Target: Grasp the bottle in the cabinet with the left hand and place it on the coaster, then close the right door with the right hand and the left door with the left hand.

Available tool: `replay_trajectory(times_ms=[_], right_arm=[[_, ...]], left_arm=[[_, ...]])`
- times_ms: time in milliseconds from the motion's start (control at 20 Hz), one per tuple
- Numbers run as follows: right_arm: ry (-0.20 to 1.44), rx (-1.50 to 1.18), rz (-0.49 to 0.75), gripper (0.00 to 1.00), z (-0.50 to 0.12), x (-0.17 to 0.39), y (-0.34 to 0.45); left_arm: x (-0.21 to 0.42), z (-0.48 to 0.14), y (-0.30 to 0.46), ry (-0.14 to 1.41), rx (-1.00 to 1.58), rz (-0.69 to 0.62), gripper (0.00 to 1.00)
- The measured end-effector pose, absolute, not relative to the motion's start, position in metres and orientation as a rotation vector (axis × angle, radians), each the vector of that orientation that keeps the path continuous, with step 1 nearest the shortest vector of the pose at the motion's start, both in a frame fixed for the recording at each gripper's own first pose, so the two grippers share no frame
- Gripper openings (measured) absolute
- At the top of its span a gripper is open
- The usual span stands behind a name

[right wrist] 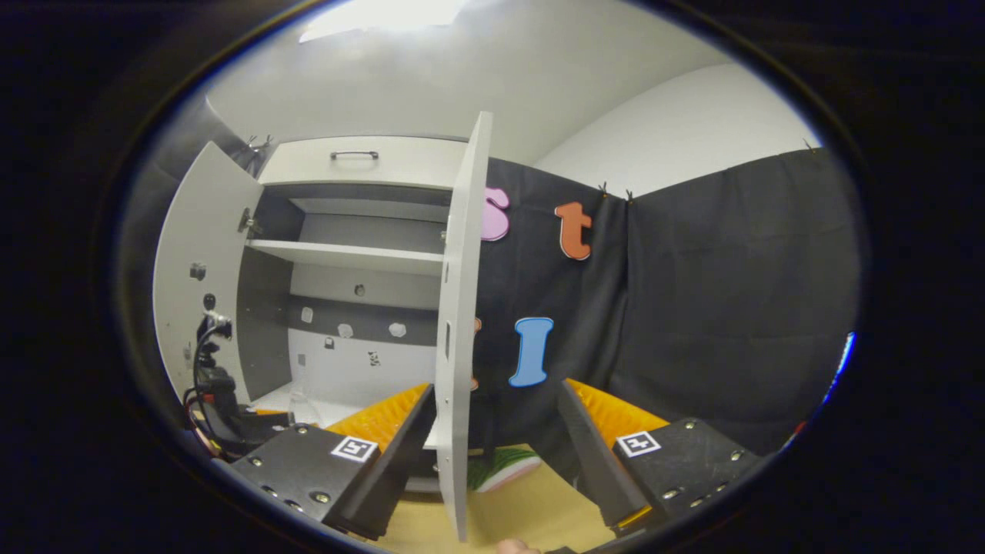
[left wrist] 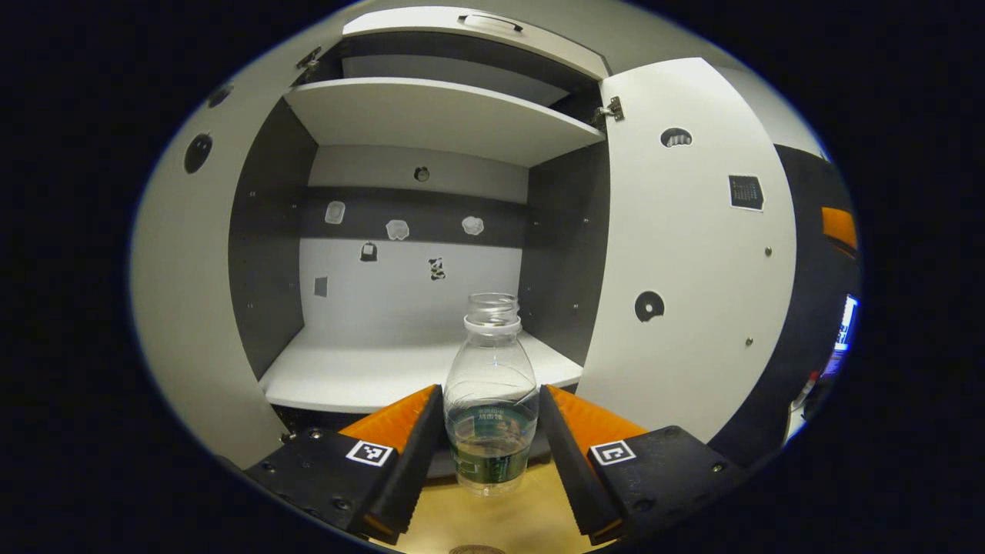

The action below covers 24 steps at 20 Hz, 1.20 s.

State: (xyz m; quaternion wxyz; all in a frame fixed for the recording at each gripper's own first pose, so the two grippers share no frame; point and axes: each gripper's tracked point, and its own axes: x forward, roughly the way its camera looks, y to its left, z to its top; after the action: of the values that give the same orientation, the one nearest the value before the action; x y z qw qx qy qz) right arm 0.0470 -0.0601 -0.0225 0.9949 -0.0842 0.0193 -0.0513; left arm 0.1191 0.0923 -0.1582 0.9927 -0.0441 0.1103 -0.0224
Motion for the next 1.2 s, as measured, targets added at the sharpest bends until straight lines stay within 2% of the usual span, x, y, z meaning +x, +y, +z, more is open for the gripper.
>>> replay_trajectory(times_ms=[450, 500, 600, 1200], right_arm=[[0.048, -0.189, -0.139, 0.97, -0.023, 0.043, -0.070], [0.050, -0.191, -0.142, 0.94, -0.024, 0.043, -0.072], [0.049, -0.198, -0.149, 0.97, -0.023, 0.043, -0.073], [0.072, -0.217, -0.176, 0.97, -0.027, 0.045, -0.082]], left_arm=[[0.059, -0.279, 0.108, 0.336, -0.097, -0.065, 0.78], [0.054, -0.291, 0.108, 0.349, -0.094, -0.070, 0.79], [0.042, -0.313, 0.109, 0.377, -0.111, -0.078, 0.79], [0.003, -0.400, 0.110, 0.514, -0.169, -0.048, 0.79]])
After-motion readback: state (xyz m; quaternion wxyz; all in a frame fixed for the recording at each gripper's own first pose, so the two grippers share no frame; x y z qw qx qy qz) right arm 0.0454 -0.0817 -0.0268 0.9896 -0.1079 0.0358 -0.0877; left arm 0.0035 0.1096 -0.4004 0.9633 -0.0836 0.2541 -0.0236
